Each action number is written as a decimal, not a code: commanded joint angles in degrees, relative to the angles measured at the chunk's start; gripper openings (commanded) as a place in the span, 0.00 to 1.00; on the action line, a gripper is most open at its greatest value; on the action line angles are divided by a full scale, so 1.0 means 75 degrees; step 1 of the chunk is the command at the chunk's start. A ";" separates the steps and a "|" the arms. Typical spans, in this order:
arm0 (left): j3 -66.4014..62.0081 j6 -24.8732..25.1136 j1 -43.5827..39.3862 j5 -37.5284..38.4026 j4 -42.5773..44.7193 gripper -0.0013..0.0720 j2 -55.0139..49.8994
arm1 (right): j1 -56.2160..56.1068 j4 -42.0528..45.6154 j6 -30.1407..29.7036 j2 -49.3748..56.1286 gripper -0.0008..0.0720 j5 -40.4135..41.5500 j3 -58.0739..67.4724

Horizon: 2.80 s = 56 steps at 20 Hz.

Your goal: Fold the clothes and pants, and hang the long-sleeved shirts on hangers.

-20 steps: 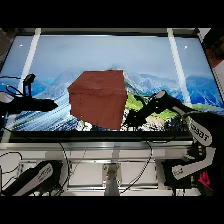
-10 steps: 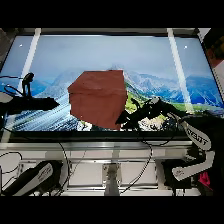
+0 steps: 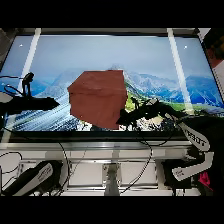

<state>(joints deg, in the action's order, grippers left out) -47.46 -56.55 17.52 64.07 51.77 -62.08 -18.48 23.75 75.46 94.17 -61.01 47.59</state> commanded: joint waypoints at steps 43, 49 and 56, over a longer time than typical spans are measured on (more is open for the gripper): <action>0.2326 0.2055 -0.4086 -0.4019 -0.7997 0.03 -0.2425 | 0.3917 0.0198 -0.0420 -0.1492 0.02 -0.0627 0.0592; 0.0898 0.1798 -0.4083 -0.3593 -0.6336 0.02 -0.1786 | 0.3920 0.0160 -0.0376 -0.1492 0.02 -0.0761 0.0775; -0.3054 -0.3346 -0.4089 -0.0207 0.2311 0.02 -0.1183 | 0.3433 -0.0364 -0.0318 -0.1489 0.02 -0.0495 0.1026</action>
<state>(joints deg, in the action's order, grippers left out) -60.25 -67.44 -13.13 49.06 43.11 -71.26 9.08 21.54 72.88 83.00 -66.13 54.85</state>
